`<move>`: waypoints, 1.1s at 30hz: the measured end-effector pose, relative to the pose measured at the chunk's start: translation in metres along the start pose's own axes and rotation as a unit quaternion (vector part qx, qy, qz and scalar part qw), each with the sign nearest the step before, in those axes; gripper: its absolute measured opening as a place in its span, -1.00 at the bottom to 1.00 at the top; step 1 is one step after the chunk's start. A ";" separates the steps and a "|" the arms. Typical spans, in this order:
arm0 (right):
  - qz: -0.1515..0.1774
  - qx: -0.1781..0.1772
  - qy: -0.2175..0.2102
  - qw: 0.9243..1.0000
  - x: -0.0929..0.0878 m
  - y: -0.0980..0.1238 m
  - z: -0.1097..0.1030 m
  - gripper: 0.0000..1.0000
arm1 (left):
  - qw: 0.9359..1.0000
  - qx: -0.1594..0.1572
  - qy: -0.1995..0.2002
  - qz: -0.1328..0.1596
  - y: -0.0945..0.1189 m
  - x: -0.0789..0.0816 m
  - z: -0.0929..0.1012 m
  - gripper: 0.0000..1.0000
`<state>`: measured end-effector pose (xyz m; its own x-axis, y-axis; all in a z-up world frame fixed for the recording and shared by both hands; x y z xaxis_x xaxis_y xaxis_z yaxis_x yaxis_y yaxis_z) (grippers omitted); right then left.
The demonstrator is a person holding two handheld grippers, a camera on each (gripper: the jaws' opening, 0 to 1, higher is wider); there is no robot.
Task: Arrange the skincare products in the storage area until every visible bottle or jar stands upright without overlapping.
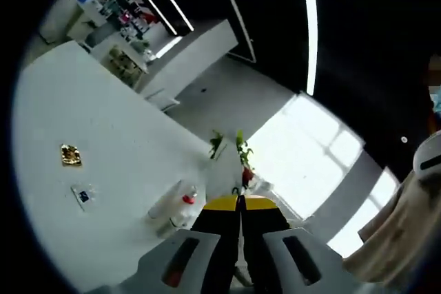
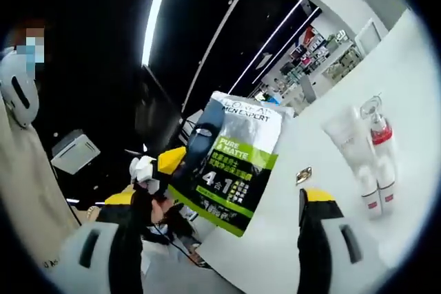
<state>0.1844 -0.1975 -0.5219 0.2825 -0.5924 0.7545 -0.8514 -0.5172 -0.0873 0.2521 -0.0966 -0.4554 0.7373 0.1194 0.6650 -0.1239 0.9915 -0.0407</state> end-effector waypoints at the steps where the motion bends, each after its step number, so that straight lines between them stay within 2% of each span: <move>1: 0.010 0.004 -0.011 1.000 0.002 0.000 0.000 0.92 | 1.000 -0.014 0.000 0.000 -0.001 0.000 0.007 -1.00; 3: 0.030 0.014 -0.035 0.999 0.007 0.001 0.000 0.92 | 0.999 -0.031 0.007 0.004 -0.002 0.001 0.015 -1.00; 5: 0.044 0.016 -0.047 0.998 0.011 0.001 0.002 0.92 | 0.998 -0.062 0.020 0.012 -0.004 0.002 0.028 -1.00; 7: 0.052 0.039 -0.054 0.996 0.015 -0.001 -0.004 0.92 | 0.996 -0.082 0.017 0.010 -0.006 0.000 0.038 -1.00; 9: 0.078 0.077 -0.094 0.990 0.023 -0.002 -0.014 0.90 | 0.995 -0.098 0.019 0.014 -0.008 0.001 0.046 -1.00; 10: 0.097 0.094 -0.109 0.985 0.029 -0.002 -0.018 0.87 | 0.993 -0.118 0.025 0.014 -0.009 0.001 0.053 -1.00; 13: 0.116 0.109 -0.116 0.981 0.036 0.000 -0.021 0.64 | 0.990 -0.138 0.030 0.017 -0.010 0.001 0.060 -1.00; 15: 0.114 0.122 -0.116 0.979 0.038 0.001 -0.025 0.35 | 0.988 -0.148 0.033 0.022 -0.011 0.003 0.063 -1.00; 19: 0.110 0.160 -0.128 0.973 0.041 0.004 -0.035 -0.20 | 0.987 -0.152 0.038 0.022 -0.011 0.002 0.062 -1.00; 23: 0.113 0.159 -0.129 0.972 0.046 0.005 -0.036 -0.43 | 0.986 -0.156 0.049 0.042 -0.008 0.006 0.059 -1.00; 26: 0.125 0.159 -0.125 0.971 0.051 0.010 -0.033 -0.76 | 0.985 -0.153 0.057 0.053 -0.003 0.008 0.055 -1.00; 27: 0.129 0.161 -0.130 0.970 0.053 0.011 -0.033 -0.80 | 0.986 -0.148 0.057 0.053 -0.003 0.008 0.053 -1.00; 29: 0.130 0.155 -0.122 0.972 0.057 0.012 -0.032 -0.89 | 0.988 -0.138 0.058 0.048 -0.001 0.005 0.048 -1.00; 32: 0.134 0.169 -0.124 0.969 0.064 0.013 -0.037 -0.97 | 0.988 -0.129 0.063 0.054 0.002 0.003 0.044 -1.00; 33: 0.130 0.168 -0.117 0.970 0.066 0.012 -0.039 -0.97 | 0.988 -0.125 0.066 0.060 0.002 0.004 0.042 -1.00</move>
<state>0.1751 -0.2188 -0.4482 0.2038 -0.8340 0.5128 -0.7264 -0.4800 -0.4919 0.2271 -0.0960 -0.4212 0.8095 0.2261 0.5418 -0.0600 0.9499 -0.3067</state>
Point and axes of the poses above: the point that each gripper's makers call its tool centre point, and the gripper's own axes: y roughly backward along the fingers, z roughly to its right, x roughly out of its top, the point moved 4 cm from there along y, roughly backward along the fingers, and after that the axes turned 3 degrees about -z, right-handed, at the moved point
